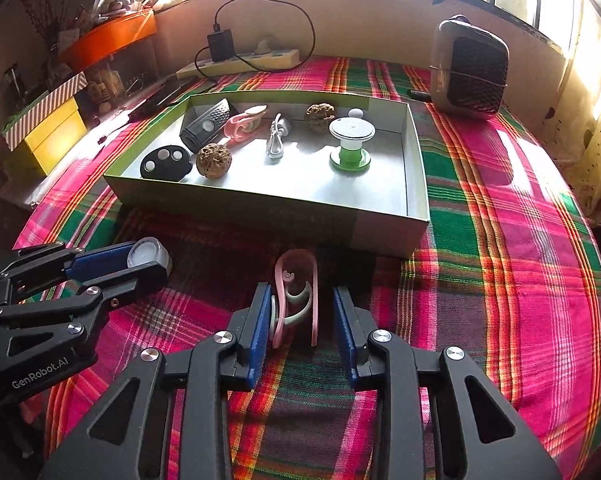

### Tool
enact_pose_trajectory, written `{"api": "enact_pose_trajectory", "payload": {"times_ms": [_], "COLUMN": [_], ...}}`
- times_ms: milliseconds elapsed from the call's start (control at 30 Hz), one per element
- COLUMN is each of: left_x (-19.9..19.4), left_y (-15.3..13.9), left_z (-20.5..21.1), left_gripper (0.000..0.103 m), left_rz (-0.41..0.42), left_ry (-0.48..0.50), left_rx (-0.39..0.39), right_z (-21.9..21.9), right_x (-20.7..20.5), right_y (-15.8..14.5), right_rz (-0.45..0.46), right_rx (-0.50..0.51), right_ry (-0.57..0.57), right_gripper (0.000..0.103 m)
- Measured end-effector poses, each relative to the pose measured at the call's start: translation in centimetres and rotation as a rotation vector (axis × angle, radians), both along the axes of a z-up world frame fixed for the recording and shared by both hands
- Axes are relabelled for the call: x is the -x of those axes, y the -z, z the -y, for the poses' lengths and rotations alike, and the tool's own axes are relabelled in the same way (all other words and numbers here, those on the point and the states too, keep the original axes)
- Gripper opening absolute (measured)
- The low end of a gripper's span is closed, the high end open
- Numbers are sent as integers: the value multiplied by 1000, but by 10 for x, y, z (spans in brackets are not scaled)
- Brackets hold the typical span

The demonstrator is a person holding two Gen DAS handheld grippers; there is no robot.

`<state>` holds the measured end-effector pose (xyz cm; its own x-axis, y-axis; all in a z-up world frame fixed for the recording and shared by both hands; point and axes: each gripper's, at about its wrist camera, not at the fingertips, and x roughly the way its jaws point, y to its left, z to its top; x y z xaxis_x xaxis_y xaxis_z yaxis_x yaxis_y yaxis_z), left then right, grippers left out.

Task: Organize objects
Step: 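Grasp the clear white cup with the left gripper while the right grasps the pink holder, then lift the clear cup and pink holder and carry both over the box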

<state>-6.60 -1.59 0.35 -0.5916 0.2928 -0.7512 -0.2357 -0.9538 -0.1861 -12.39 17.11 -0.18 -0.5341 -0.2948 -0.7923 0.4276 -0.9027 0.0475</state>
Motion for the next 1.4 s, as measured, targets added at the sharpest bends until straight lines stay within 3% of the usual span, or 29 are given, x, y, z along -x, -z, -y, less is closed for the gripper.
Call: {"api": "enact_pose_trajectory", "payload": {"times_ms": [133,967,1400], "left_x": [0,0,2], "left_y": [0,-2,-19], "left_z": [0,0,0], "left_gripper": [27,26,26], "left_rz": [-1,-5,-35], "left_ry": [0,2,1], "left_rx": [5,9,13], "right_z": [1,-2,-4], "right_x": [-1,-2,-5], "right_y": [0,-2,-16], "right_rz": [-4,3,-22], "right_rx": [-5,20,44], "right_ry": [-3,-4,-19], "right_gripper": [25,25,25]}}
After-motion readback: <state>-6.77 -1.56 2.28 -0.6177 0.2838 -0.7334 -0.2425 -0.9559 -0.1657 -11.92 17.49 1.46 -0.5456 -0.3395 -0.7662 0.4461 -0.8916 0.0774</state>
